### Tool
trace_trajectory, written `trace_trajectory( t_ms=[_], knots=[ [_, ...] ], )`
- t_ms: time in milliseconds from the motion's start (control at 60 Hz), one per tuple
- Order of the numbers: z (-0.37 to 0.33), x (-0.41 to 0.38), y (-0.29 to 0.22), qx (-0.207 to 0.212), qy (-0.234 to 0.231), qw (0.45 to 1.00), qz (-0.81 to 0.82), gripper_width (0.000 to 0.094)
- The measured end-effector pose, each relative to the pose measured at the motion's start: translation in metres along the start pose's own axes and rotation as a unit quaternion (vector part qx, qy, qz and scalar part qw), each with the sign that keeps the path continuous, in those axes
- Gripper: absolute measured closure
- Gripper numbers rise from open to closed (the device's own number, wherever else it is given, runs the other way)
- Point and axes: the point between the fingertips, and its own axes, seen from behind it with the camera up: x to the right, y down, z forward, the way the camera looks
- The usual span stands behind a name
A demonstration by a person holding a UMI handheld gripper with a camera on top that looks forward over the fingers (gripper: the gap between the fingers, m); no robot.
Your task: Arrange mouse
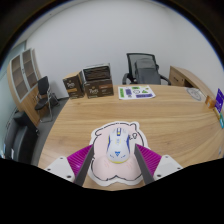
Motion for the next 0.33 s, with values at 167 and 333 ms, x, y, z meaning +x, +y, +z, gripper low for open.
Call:
trace_trajectory(
  t_ms=[167,333],
  knots=[
    [-0.070,-0.007,0.018,0.022,-0.025,0.999,-0.008,0.0103],
    [-0.124,-0.001,0.045,0.027,-0.071,0.997,-0.014,0.0101]
  ],
)
